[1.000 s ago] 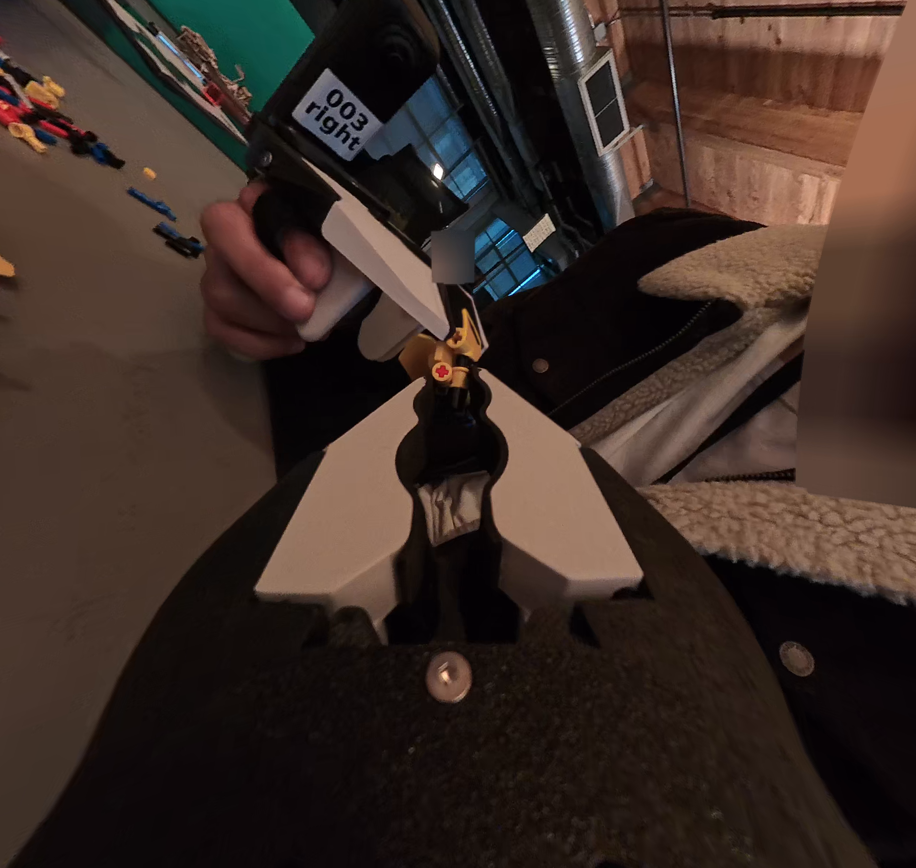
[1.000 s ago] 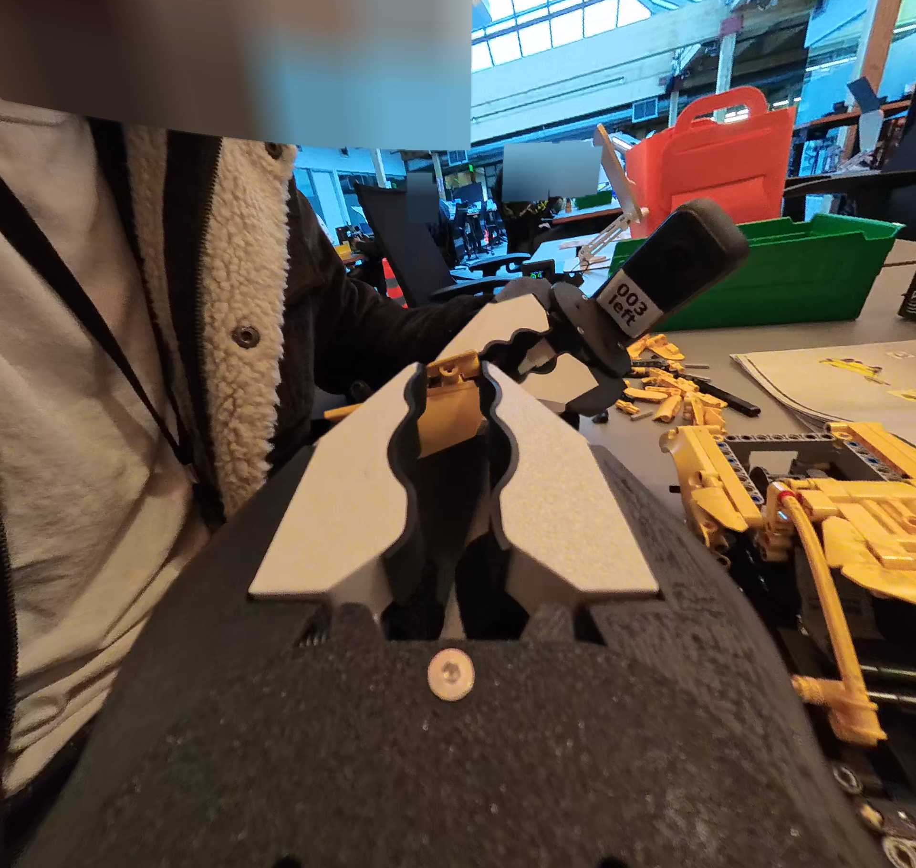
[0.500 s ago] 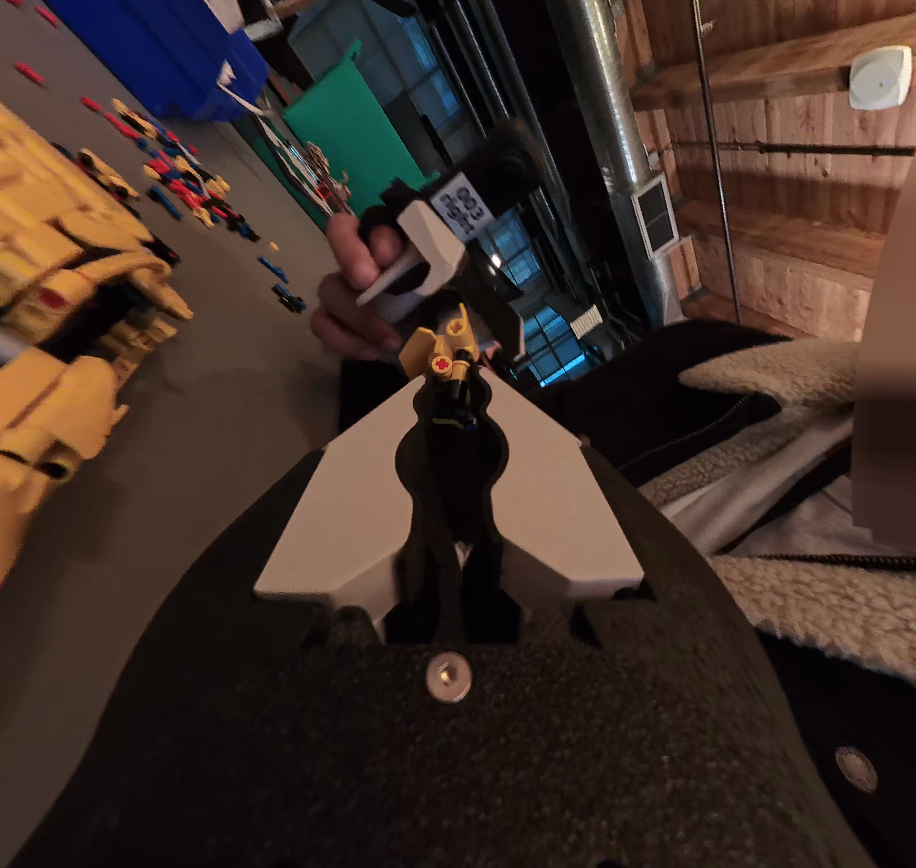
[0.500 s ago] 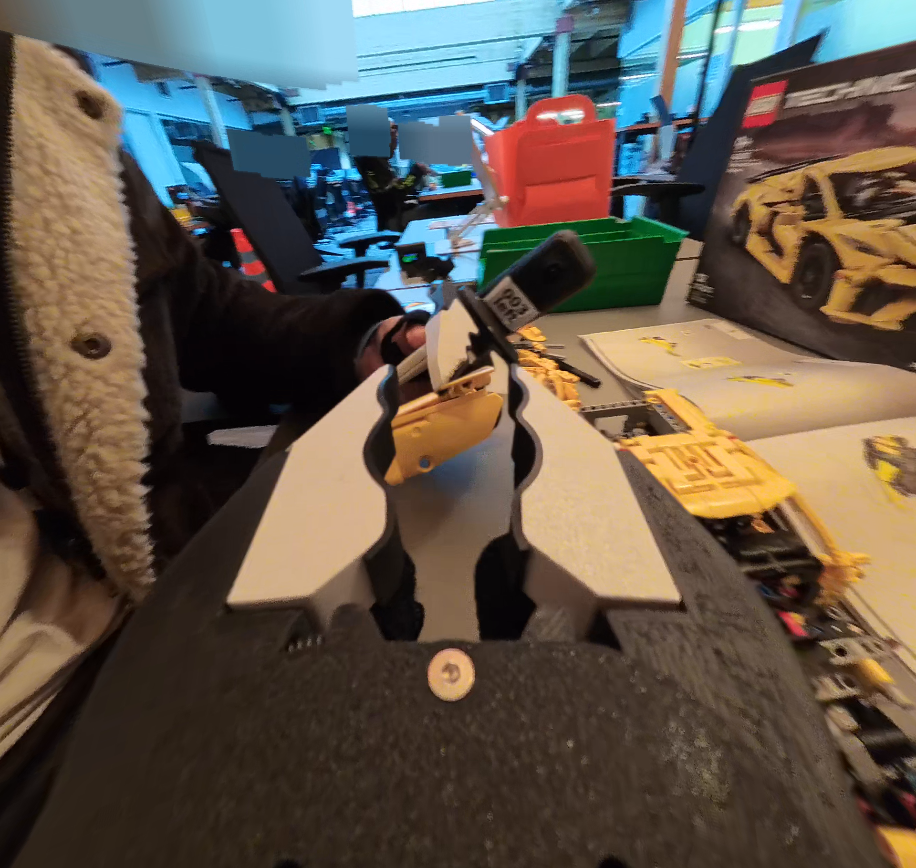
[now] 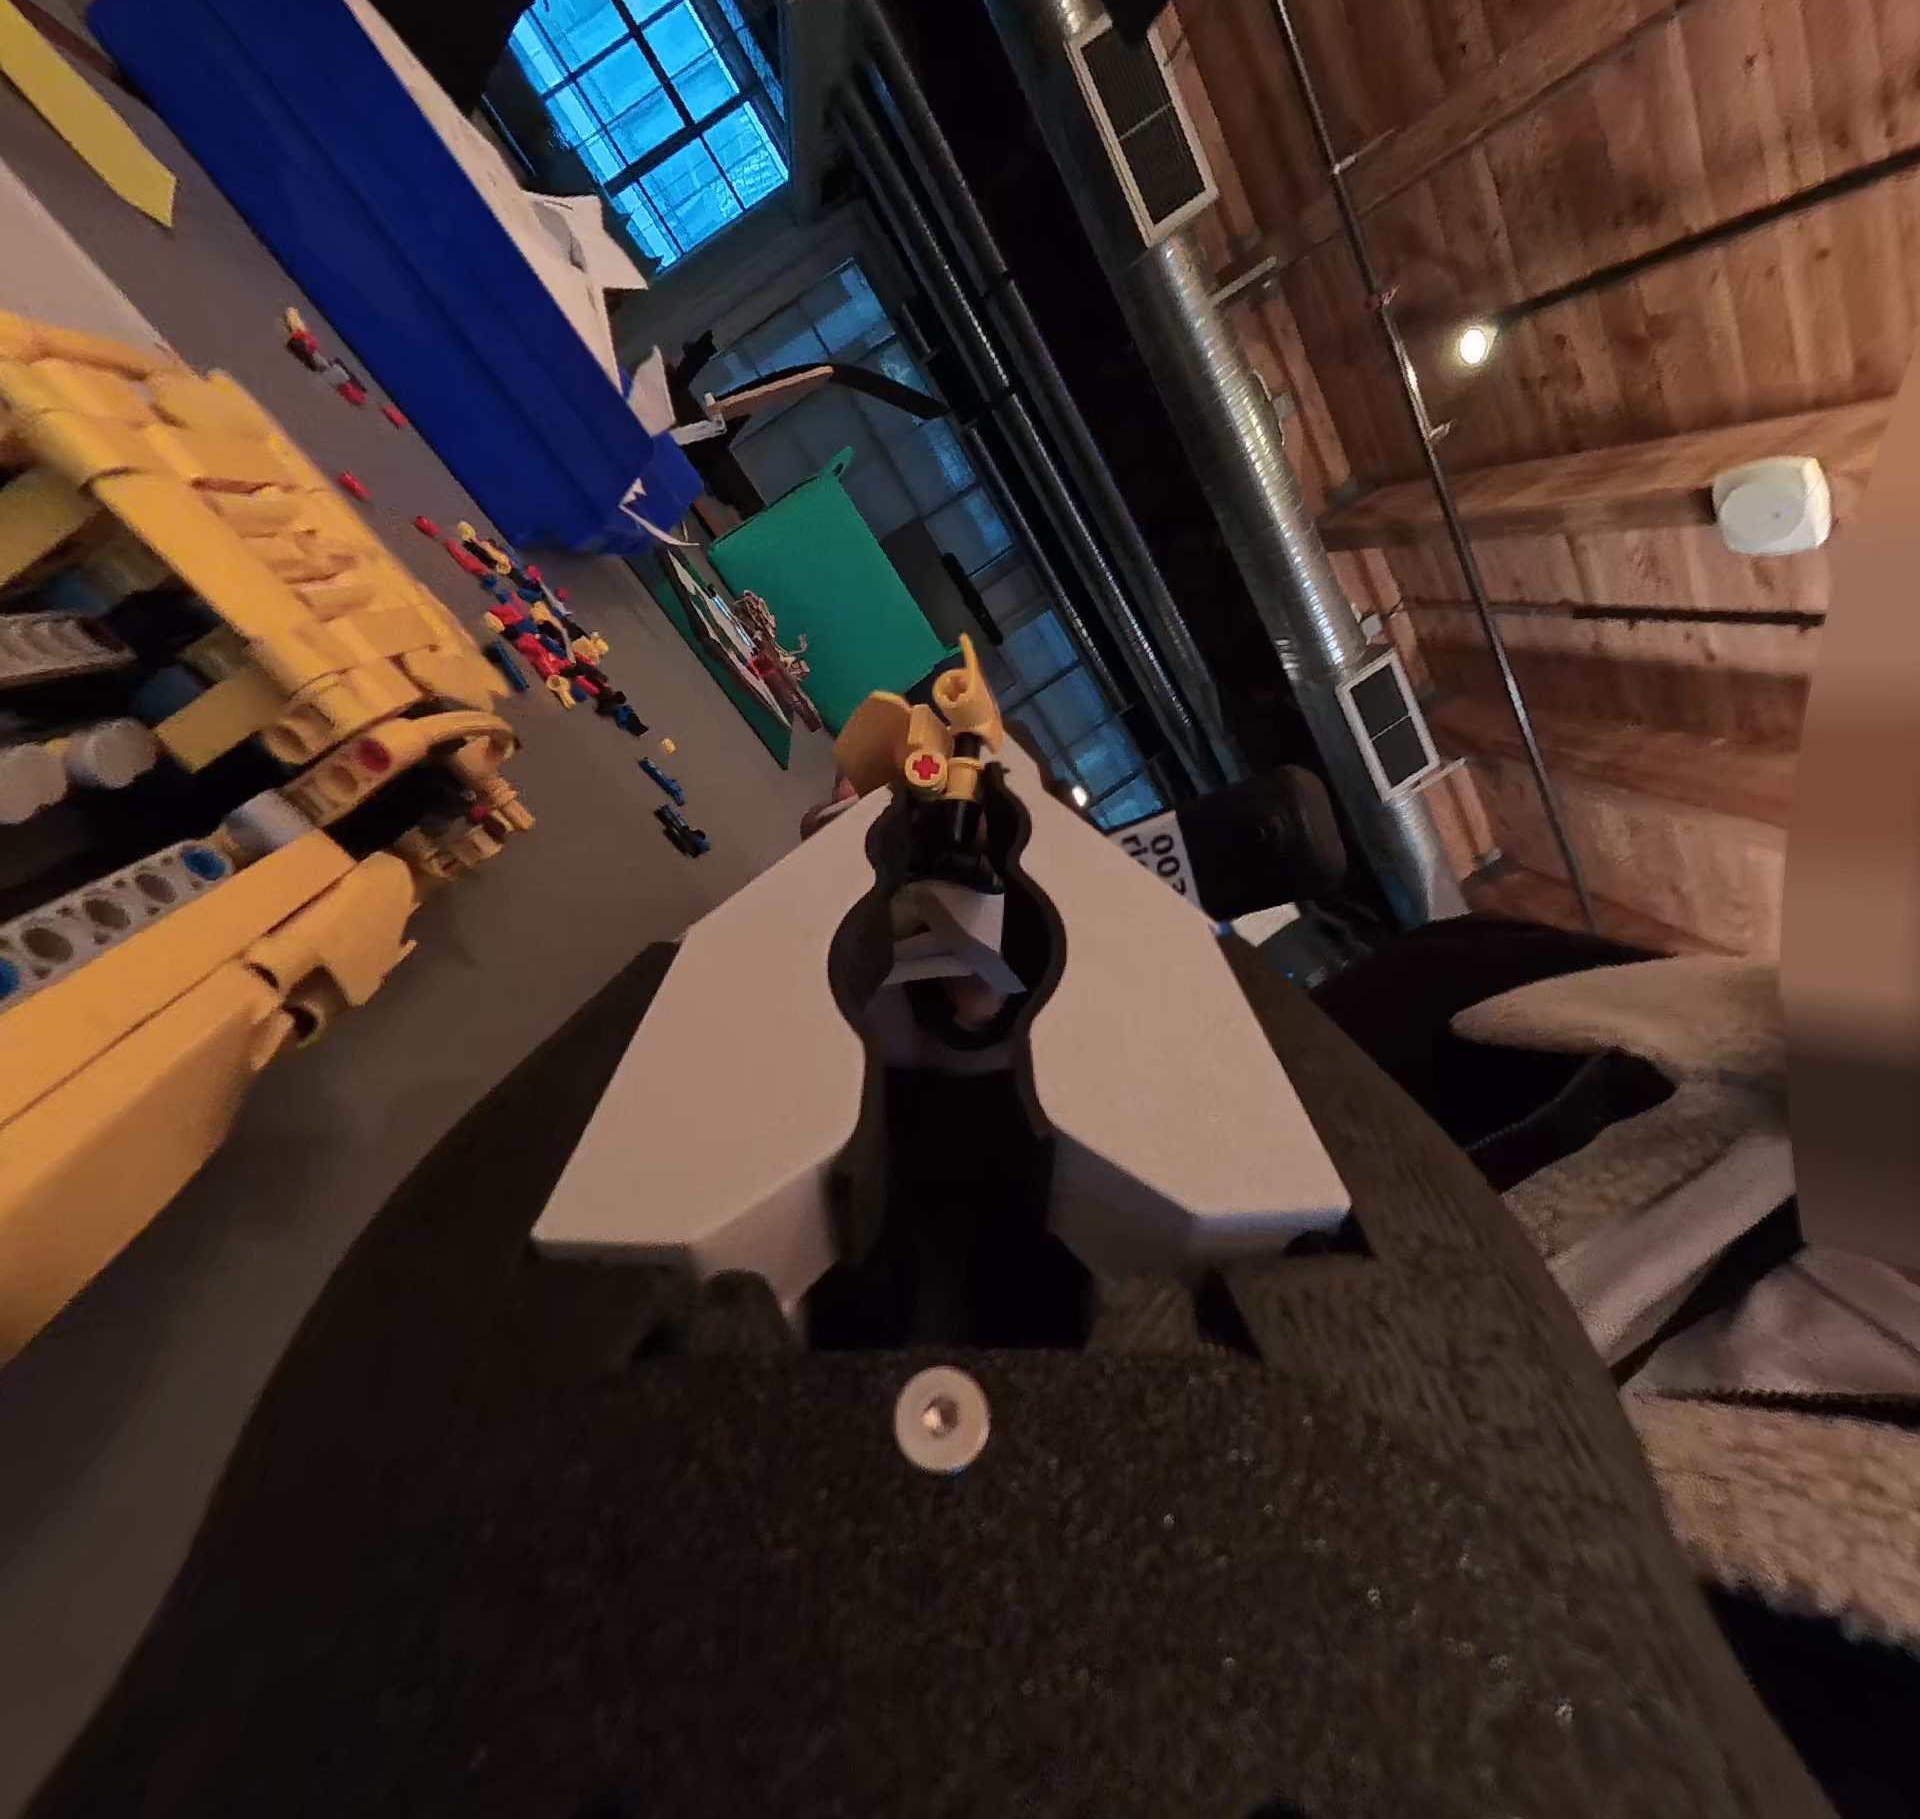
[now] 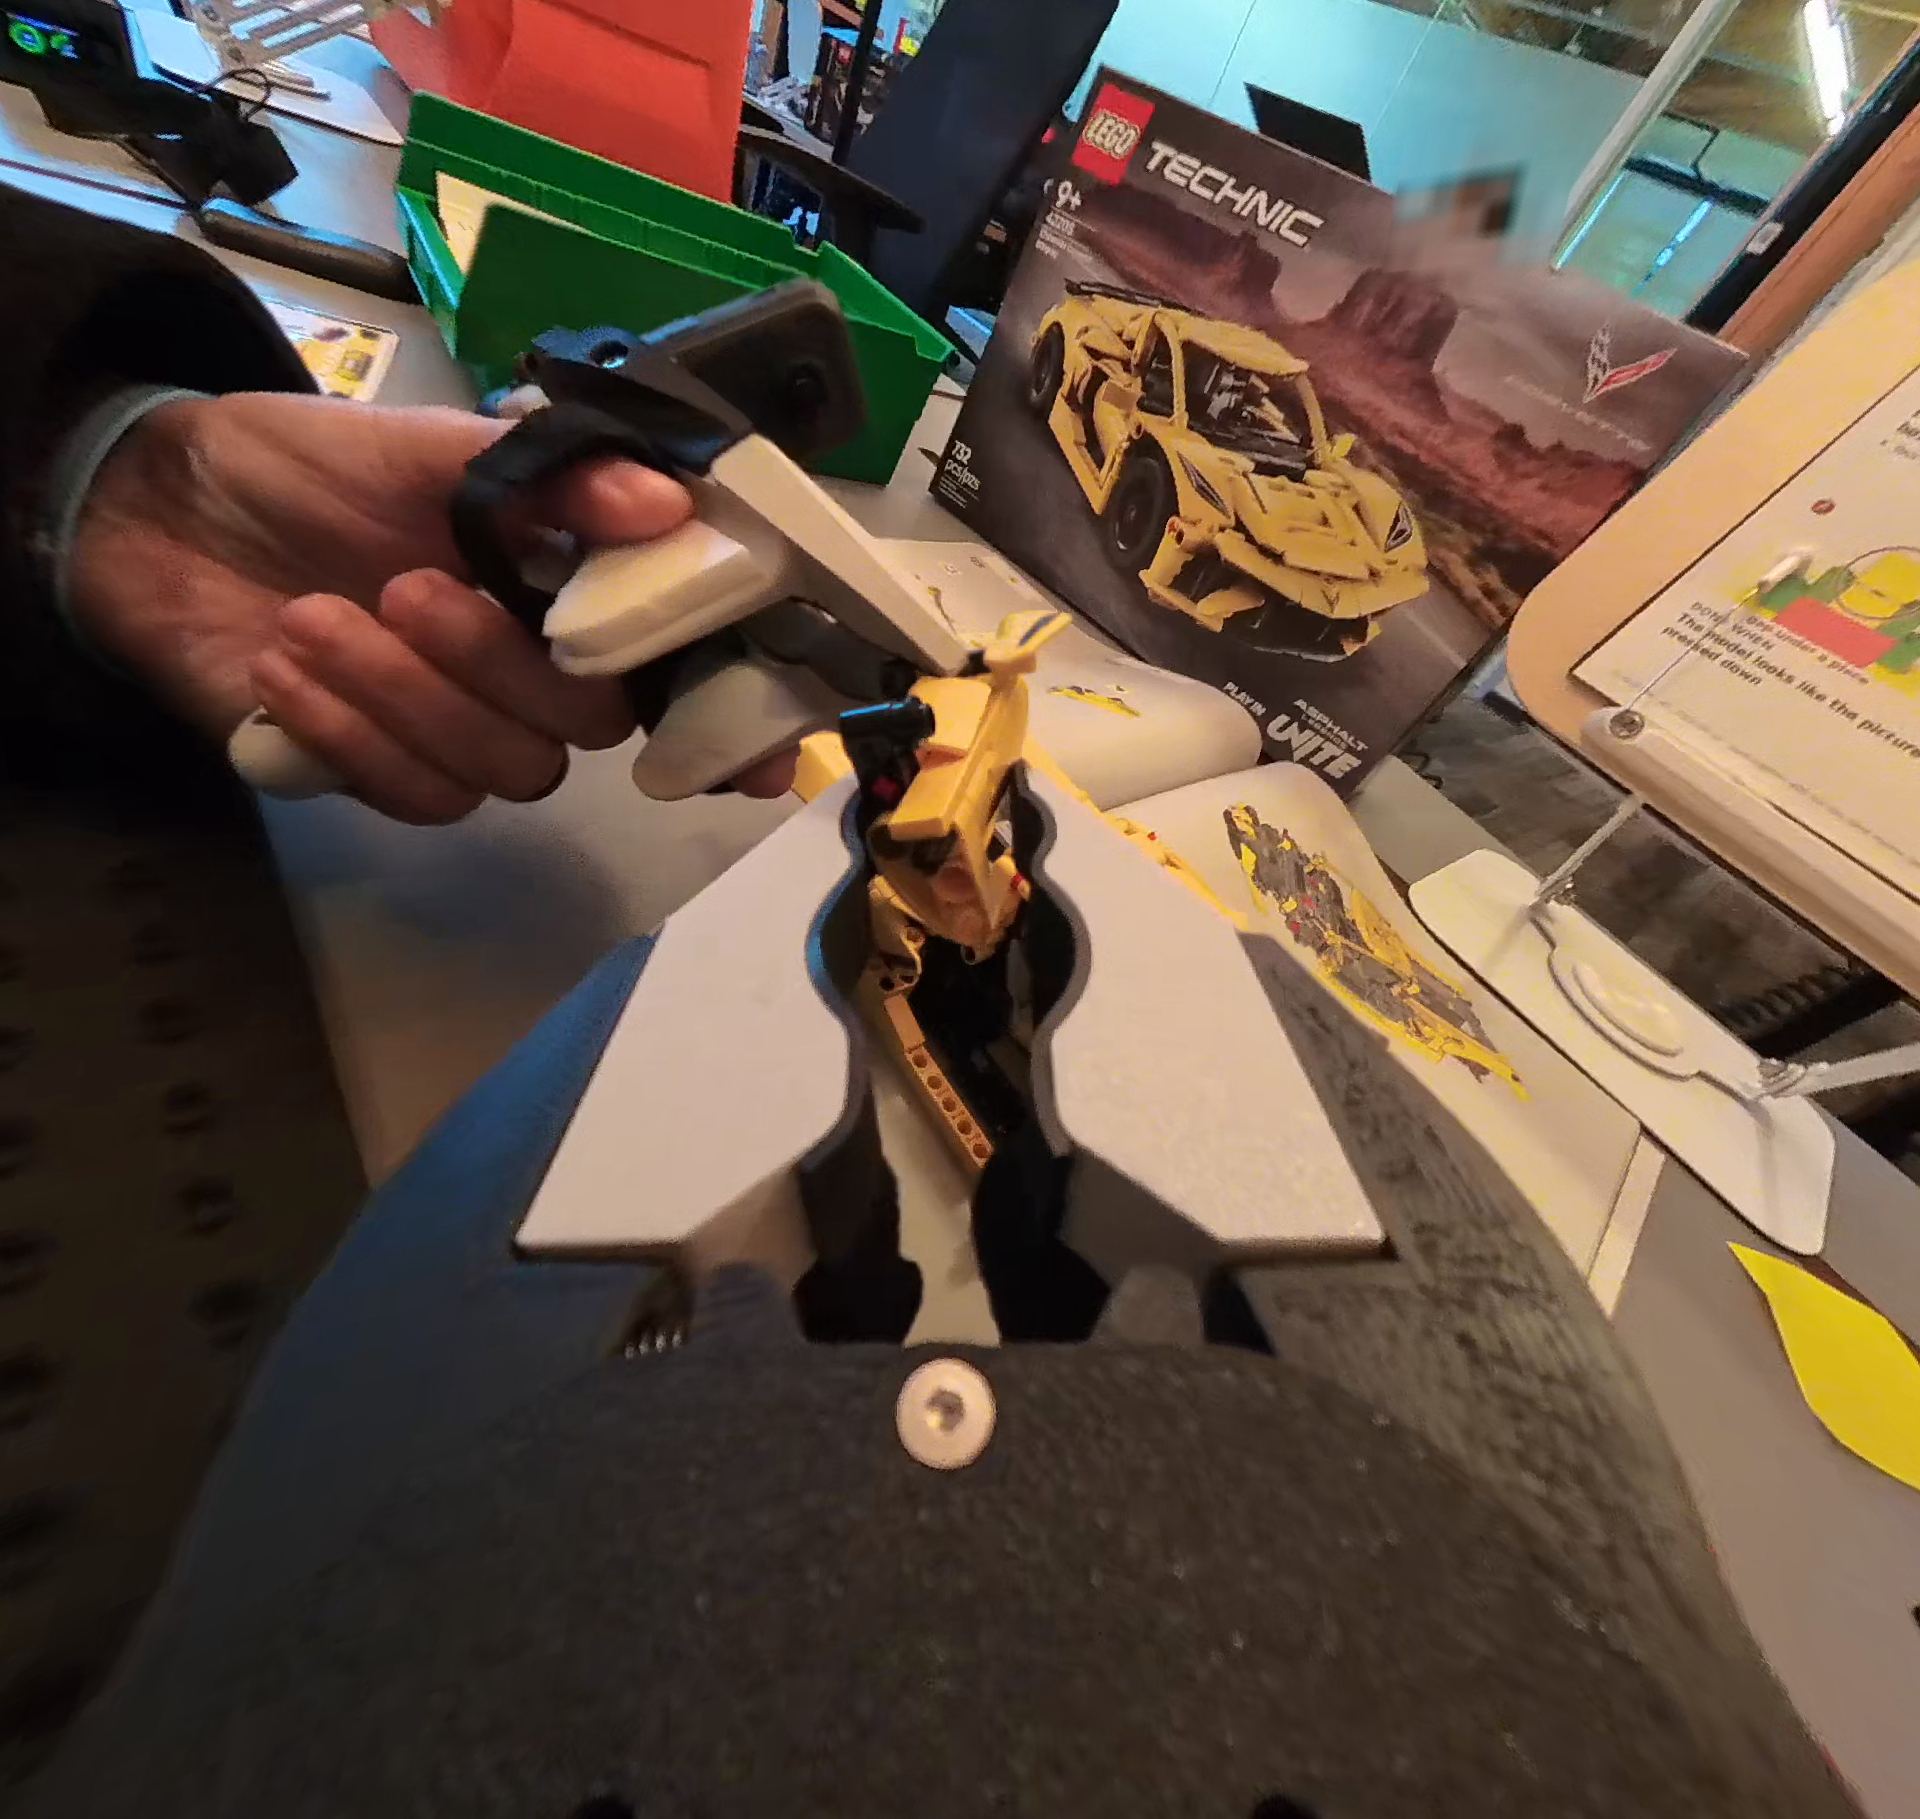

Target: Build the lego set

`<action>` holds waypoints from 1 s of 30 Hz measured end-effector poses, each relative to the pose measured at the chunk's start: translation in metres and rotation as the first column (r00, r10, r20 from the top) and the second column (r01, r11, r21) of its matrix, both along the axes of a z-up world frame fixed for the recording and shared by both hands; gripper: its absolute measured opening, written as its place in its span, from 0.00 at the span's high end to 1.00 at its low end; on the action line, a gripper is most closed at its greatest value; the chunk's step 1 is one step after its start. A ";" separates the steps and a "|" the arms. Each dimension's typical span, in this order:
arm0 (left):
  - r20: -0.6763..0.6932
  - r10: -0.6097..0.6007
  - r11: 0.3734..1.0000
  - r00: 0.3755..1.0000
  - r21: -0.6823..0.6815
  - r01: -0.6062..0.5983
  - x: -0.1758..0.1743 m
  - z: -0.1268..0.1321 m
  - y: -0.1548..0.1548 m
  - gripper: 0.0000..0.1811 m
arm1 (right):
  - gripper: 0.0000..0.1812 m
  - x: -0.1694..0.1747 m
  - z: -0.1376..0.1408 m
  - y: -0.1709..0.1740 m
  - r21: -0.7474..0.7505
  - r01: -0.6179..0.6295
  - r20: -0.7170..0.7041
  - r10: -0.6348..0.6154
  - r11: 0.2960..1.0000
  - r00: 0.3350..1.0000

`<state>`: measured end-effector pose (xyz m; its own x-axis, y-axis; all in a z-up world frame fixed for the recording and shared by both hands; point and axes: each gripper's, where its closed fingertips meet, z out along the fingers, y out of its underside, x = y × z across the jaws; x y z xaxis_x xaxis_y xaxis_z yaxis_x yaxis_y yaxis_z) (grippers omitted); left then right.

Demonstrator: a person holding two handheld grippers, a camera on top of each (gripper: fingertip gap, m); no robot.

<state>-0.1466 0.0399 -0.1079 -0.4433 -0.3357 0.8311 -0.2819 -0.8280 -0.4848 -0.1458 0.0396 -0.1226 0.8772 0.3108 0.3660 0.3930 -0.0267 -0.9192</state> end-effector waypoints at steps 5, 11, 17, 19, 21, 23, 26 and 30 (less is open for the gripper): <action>0.020 -0.021 0.992 1.000 0.124 0.019 -0.004 0.007 -0.009 0.86 | 0.88 -0.006 0.007 -0.012 0.000 -0.131 -0.123 0.130 0.991 0.984; 0.079 0.027 0.916 0.997 0.398 -0.057 -0.017 0.018 -0.007 0.68 | 0.88 -0.007 0.015 -0.030 -0.007 -0.362 -0.431 0.324 0.932 0.842; 0.124 -0.048 0.744 0.991 0.667 -0.048 -0.021 0.015 -0.037 0.61 | 0.88 -0.026 0.016 -0.046 -0.032 -0.638 -0.744 0.408 0.770 0.529; 0.151 -0.052 0.742 0.987 0.668 -0.063 -0.023 0.019 -0.038 0.61 | 0.88 -0.037 0.014 -0.052 -0.037 -0.689 -0.754 0.432 0.724 0.494; 0.180 -0.058 0.747 0.982 0.660 -0.077 -0.026 0.025 -0.039 0.62 | 0.88 -0.043 0.011 -0.054 -0.047 -0.708 -0.754 0.440 0.705 0.488; 0.184 -0.070 0.731 0.980 0.679 -0.076 -0.028 0.024 -0.042 0.62 | 0.88 -0.045 0.011 -0.055 -0.047 -0.722 -0.769 0.436 0.690 0.467; 0.168 -0.087 0.709 0.982 0.702 -0.057 -0.028 0.019 -0.046 0.64 | 0.88 -0.045 0.014 -0.057 -0.035 -0.730 -0.773 0.445 0.682 0.452; 0.156 -0.117 0.710 0.981 0.704 -0.028 -0.030 0.016 -0.050 0.73 | 0.88 -0.045 0.014 -0.057 -0.034 -0.730 -0.776 0.443 0.682 0.450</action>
<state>-0.1768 -0.0105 -0.0923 -0.5862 -0.7637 0.2704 -0.1598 -0.2182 -0.9627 -0.1909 -0.0174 -0.1089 0.3555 0.8136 -0.4601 -0.2764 -0.3787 -0.8833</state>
